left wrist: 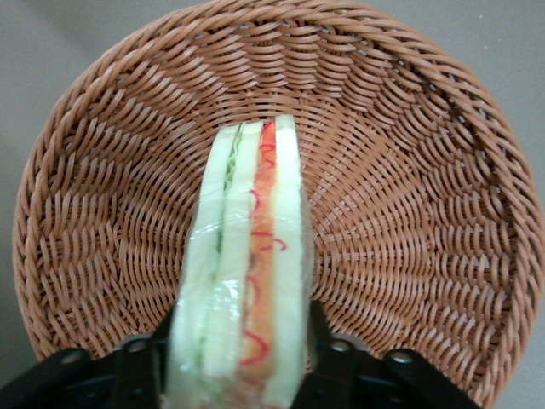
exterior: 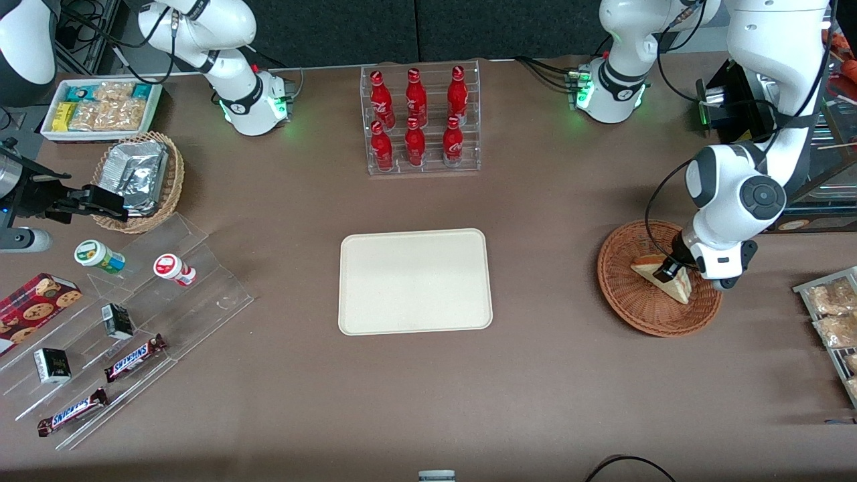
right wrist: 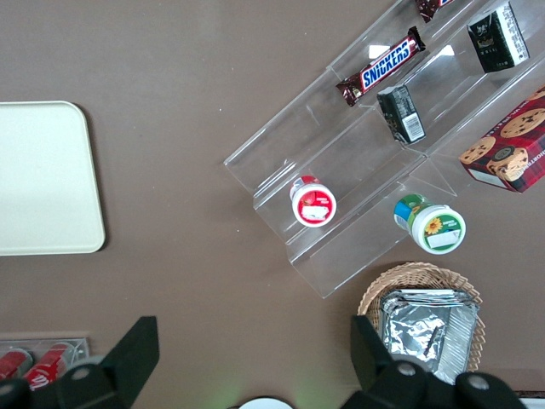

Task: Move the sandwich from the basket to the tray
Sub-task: 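Lift the sandwich out of the basket with the left gripper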

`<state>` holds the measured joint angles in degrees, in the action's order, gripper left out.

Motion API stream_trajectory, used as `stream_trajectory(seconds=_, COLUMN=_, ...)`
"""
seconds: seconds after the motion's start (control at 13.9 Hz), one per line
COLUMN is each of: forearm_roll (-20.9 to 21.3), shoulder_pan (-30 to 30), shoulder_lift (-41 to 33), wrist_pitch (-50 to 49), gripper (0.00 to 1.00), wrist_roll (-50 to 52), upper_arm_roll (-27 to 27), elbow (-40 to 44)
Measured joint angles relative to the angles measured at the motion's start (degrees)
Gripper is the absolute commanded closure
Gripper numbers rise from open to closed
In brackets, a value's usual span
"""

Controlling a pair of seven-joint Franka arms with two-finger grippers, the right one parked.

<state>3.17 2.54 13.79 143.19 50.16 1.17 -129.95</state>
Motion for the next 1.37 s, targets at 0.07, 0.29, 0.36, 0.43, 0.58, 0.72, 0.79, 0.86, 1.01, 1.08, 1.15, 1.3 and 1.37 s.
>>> stream_trajectory(seconds=0.07, forearm_roll=0.02, shoulder_pan=0.00, shoulder_lift=0.05, wrist_pitch=0.07, gripper=0.74, wrist_roll=0.03, upper_arm_roll=0.00, elbow=0.00)
stream_trajectory(seconds=0.29, forearm_roll=0.04, shoulder_pan=0.00, shoulder_lift=-0.24, wrist_pitch=-0.20, gripper=0.74, wrist_roll=0.10, upper_arm_roll=0.01, elbow=0.70)
stream_trajectory(seconds=0.36, forearm_roll=0.16, shoulder_pan=-0.09, shoulder_lift=-0.69, wrist_pitch=-1.73, gripper=0.74, wrist_roll=0.10, upper_arm_roll=0.08, elbow=1.43)
stream_trajectory(seconds=0.43, forearm_roll=0.32, shoulder_pan=-0.57, shoulder_lift=-1.56, wrist_pitch=-5.36, gripper=0.74, wrist_roll=0.09, upper_arm_roll=0.20, elbow=2.78)
stream_trajectory(seconds=0.58, forearm_roll=0.40, shoulder_pan=-3.36, shoulder_lift=-4.33, wrist_pitch=-17.55, gripper=0.73, wrist_roll=0.11, upper_arm_roll=0.47, elbow=7.72)
stream_trajectory(seconds=0.72, forearm_roll=0.42, shoulder_pan=-7.82, shoulder_lift=-7.07, wrist_pitch=-29.80, gripper=0.73, wrist_roll=0.48, upper_arm_roll=0.69, elbow=14.31)
stream_trajectory(seconds=0.79, forearm_roll=0.44, shoulder_pan=-10.27, shoulder_lift=-7.93, wrist_pitch=-33.81, gripper=0.75, wrist_roll=1.03, upper_arm_roll=0.83, elbow=17.20)
stream_trajectory(seconds=0.86, forearm_roll=0.46, shoulder_pan=-12.85, shoulder_lift=-8.41, wrist_pitch=-36.21, gripper=0.77, wrist_roll=1.79, upper_arm_roll=0.92, elbow=19.43)
stream_trajectory(seconds=1.01, forearm_roll=0.41, shoulder_pan=-18.14, shoulder_lift=-8.32, wrist_pitch=-37.52, gripper=0.74, wrist_roll=2.58, upper_arm_roll=1.09, elbow=21.89)
stream_trajectory(seconds=1.08, forearm_roll=0.13, shoulder_pan=-20.76, shoulder_lift=-7.97, wrist_pitch=-37.45, gripper=0.72, wrist_roll=2.93, upper_arm_roll=1.17, elbow=22.77)
stream_trajectory(seconds=1.15, forearm_roll=-0.60, shoulder_pan=-23.31, shoulder_lift=-7.41, wrist_pitch=-37.40, gripper=0.72, wrist_roll=3.31, upper_arm_roll=1.23, elbow=23.88)
stream_trajectory(seconds=1.3, forearm_roll=-1.90, shoulder_pan=-28.00, shoulder_lift=-5.46, wrist_pitch=-36.84, gripper=0.73, wrist_roll=3.48, upper_arm_roll=1.34, elbow=26.61)
stream_trajectory(seconds=1.37, forearm_roll=-2.13, shoulder_pan=-30.30, shoulder_lift=-4.04, wrist_pitch=-35.93, gripper=0.73, wrist_roll=3.53, upper_arm_roll=1.37, elbow=28.20)
